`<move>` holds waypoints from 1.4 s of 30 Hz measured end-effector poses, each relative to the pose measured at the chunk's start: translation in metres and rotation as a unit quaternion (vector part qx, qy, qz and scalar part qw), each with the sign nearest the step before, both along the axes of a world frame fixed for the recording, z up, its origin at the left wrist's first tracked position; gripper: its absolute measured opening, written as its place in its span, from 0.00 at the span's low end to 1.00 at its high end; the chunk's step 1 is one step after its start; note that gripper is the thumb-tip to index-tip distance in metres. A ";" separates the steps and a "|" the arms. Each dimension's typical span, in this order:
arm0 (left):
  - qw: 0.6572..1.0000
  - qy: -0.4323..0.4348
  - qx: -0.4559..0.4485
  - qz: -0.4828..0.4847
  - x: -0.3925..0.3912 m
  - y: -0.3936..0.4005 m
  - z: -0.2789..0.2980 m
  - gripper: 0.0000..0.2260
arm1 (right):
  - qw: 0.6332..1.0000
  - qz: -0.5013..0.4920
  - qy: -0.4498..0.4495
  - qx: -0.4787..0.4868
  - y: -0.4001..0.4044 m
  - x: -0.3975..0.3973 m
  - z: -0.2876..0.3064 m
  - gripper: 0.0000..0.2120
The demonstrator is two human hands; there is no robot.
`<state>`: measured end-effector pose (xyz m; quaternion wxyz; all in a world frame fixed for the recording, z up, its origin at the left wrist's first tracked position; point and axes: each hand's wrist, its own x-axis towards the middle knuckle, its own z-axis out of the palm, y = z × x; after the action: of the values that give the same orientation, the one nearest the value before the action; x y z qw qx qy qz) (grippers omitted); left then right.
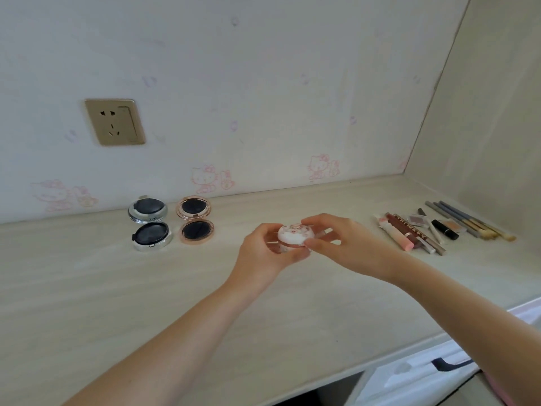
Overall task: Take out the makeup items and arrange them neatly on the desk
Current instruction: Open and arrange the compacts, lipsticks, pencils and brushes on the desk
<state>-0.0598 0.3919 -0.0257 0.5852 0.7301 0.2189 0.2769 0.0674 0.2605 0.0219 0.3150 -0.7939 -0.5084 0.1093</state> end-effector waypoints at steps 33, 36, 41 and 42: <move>0.999 0.031 -0.031 -0.017 -0.143 0.059 -0.021 0.21 | 0.965 0.240 -0.019 -0.101 0.077 -0.098 0.000 0.24; 0.999 0.029 -0.029 -0.024 -0.143 0.058 -0.020 0.20 | 0.947 0.265 -0.131 -0.127 0.075 -0.108 0.005 0.13; 0.999 0.026 -0.034 -0.018 -0.145 0.060 -0.022 0.21 | 0.877 0.278 -0.374 -0.119 0.077 -0.117 -0.010 0.20; 0.999 0.026 -0.035 -0.018 -0.145 0.060 -0.022 0.22 | 0.875 0.276 -0.382 -0.108 0.078 -0.116 -0.013 0.21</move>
<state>-0.2048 0.4518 -0.0478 0.6094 0.7199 0.2301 0.2395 -0.0489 0.3384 0.0091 -0.0342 -0.6304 -0.7727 -0.0653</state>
